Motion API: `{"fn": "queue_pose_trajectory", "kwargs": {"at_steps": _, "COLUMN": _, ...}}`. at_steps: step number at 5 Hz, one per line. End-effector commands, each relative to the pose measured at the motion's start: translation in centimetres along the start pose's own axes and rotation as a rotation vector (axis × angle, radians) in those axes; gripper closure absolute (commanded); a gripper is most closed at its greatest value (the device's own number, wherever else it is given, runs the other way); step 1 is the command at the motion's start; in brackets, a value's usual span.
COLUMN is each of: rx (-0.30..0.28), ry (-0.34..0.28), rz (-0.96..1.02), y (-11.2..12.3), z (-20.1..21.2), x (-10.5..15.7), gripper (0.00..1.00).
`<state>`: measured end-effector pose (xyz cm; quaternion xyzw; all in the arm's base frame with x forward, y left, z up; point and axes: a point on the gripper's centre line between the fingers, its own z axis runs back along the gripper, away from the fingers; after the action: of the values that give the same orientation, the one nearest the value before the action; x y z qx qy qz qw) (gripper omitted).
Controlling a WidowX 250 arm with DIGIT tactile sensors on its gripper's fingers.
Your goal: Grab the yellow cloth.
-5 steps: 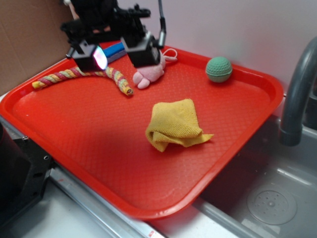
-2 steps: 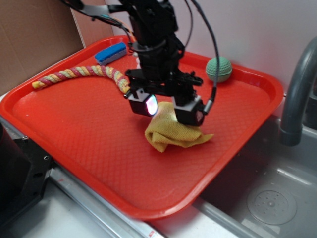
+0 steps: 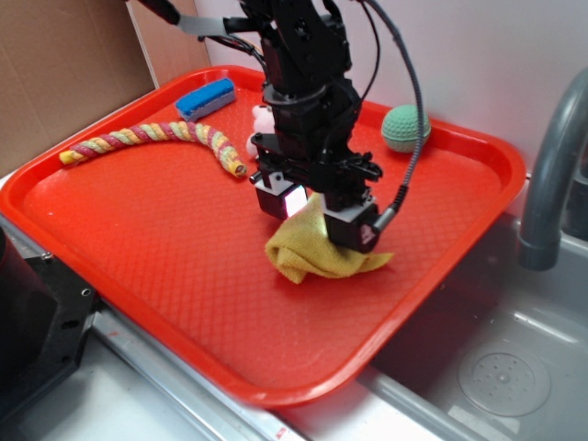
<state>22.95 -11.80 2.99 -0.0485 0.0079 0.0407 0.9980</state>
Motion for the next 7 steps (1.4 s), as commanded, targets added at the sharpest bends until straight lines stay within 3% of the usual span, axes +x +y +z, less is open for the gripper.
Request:
{"fn": "queue_pose_trajectory", "kwargs": {"at_steps": 1, "rx": 0.010, "ry": -0.034, "rz": -0.006, "y": -1.0, "z": 1.3, "x": 1.7, "gripper": 1.00}}
{"fn": "queue_pose_trajectory", "kwargs": {"at_steps": 2, "rx": 0.076, "ry": -0.006, "rz": 0.073, "y": -0.3, "z": 2.7, "x": 1.1, "gripper": 1.00}}
{"fn": "queue_pose_trajectory", "kwargs": {"at_steps": 3, "rx": 0.116, "ry": -0.030, "rz": 0.145, "y": 2.3, "z": 7.9, "x": -1.5, "gripper": 1.00}}
{"fn": "queue_pose_trajectory", "kwargs": {"at_steps": 5, "rx": 0.163, "ry": -0.070, "rz": 0.126, "y": 11.7, "z": 16.9, "x": -9.8, "gripper": 1.00}}
{"fn": "queue_pose_trajectory", "kwargs": {"at_steps": 6, "rx": 0.132, "ry": -0.111, "rz": 0.085, "y": 13.2, "z": 17.9, "x": -10.0, "gripper": 1.00}}
{"fn": "queue_pose_trajectory", "kwargs": {"at_steps": 7, "rx": 0.126, "ry": -0.118, "rz": 0.023, "y": 13.2, "z": 18.6, "x": -7.3, "gripper": 1.00}}
